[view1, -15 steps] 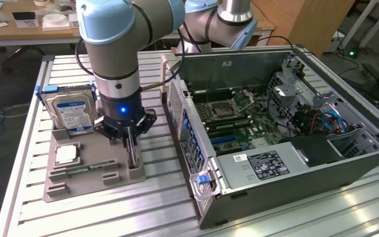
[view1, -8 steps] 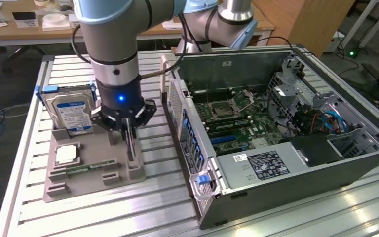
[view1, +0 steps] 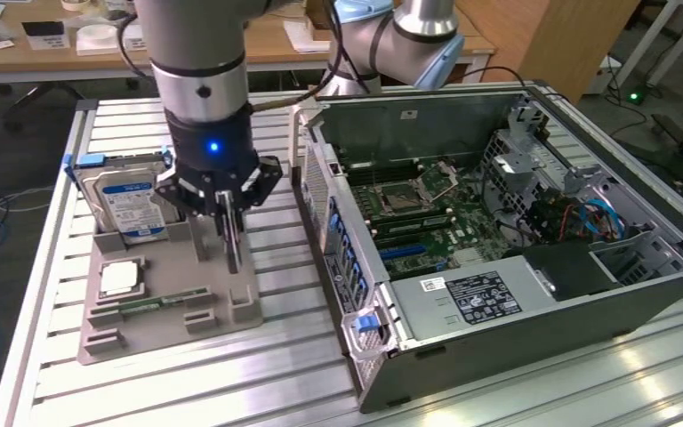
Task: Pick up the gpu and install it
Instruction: 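Pick up the gpu and move the gpu toward the slot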
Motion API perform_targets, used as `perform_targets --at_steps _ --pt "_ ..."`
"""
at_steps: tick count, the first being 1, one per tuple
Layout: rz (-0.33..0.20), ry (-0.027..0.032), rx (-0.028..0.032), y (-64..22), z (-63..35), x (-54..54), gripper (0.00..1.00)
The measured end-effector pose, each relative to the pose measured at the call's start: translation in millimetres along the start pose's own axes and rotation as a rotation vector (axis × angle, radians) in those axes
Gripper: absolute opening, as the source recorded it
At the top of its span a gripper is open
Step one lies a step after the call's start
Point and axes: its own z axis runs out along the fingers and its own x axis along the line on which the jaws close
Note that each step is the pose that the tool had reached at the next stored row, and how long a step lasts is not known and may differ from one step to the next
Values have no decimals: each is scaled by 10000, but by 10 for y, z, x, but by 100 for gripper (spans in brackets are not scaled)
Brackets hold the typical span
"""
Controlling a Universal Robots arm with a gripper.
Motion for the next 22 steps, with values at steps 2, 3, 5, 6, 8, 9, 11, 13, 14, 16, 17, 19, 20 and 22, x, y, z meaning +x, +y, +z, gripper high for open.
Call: perform_targets --at_steps 2,3,5,6,8,9,11,13,14,16,17,19,20,22 --pt "0 1 1 1 -94 -2 28" --pt "0 0 0 2 -139 -3 28" --pt "0 0 0 4 -229 -5 28" --pt "0 1 1 4 -274 -6 28" --pt "0 0 0 6 -364 -8 28" --pt "0 0 0 6 -408 -9 28" --pt "-1 1 1 8 -503 -11 28" --pt "0 0 0 10 -592 -13 28" --pt "0 0 1 10 -636 -14 28" --pt "0 1 1 12 -726 -16 28" --pt "0 0 0 13 -775 -17 28" --pt "0 0 0 14 -865 -19 28" --pt "0 0 0 15 -910 -20 28" --pt "0 0 0 16 -1000 -22 28"
